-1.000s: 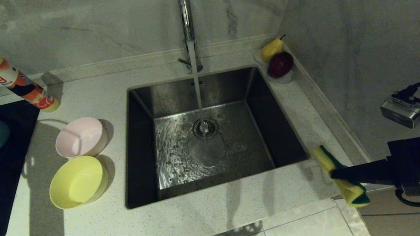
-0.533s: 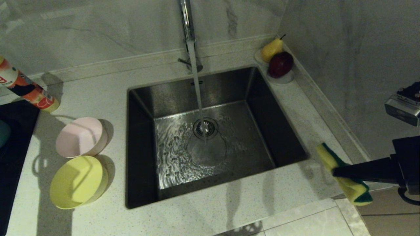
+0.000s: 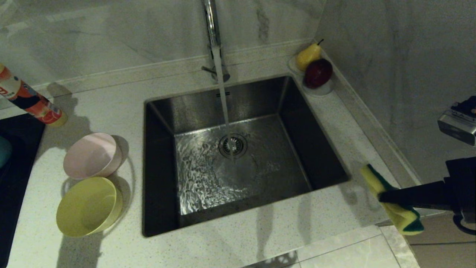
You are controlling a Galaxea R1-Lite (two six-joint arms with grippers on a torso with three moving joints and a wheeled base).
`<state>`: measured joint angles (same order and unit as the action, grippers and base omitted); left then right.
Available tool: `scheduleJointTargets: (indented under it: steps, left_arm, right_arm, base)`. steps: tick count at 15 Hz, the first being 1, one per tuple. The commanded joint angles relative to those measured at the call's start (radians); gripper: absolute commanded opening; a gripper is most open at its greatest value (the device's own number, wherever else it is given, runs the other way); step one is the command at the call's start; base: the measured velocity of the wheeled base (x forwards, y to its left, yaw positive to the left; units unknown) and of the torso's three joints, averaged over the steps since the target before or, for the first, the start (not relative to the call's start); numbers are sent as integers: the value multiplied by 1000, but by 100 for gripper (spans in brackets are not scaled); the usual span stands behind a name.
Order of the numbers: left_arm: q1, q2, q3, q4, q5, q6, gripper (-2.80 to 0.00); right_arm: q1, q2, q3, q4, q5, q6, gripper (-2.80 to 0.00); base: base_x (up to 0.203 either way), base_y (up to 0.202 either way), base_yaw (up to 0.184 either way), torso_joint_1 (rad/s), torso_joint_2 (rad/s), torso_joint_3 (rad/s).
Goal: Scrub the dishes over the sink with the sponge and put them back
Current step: Wash the bowl
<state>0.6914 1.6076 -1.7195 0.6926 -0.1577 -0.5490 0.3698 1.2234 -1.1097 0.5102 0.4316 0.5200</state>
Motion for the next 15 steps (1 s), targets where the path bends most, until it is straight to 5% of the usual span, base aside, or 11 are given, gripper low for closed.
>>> scheduleJointTargets:
  steps: [1,7,8,15]
  left_arm:
    - [-85,-120,128,6,-3,91,-280]
    - [-322,-224,415,1,-3,324,-280]
    - [-325,-212,424,0,-2,330,0]
    - [-323,-95,447,-82,41,304,0]
  right_arm:
    - [-2,1,-4,4,2,5,-280]
    - [-5,-5,2,7,1,6,-280]
    - [-5,-8,4,7,1,5,-280]
    - [-8,-15,2,7,-1,2,-280]
  base:
    - [0,0,0,0,0,0]
    - [0,0,0,0,0,0]
    - [0,0,0,0,0,0]
    - [0,0,0,0,0,0]
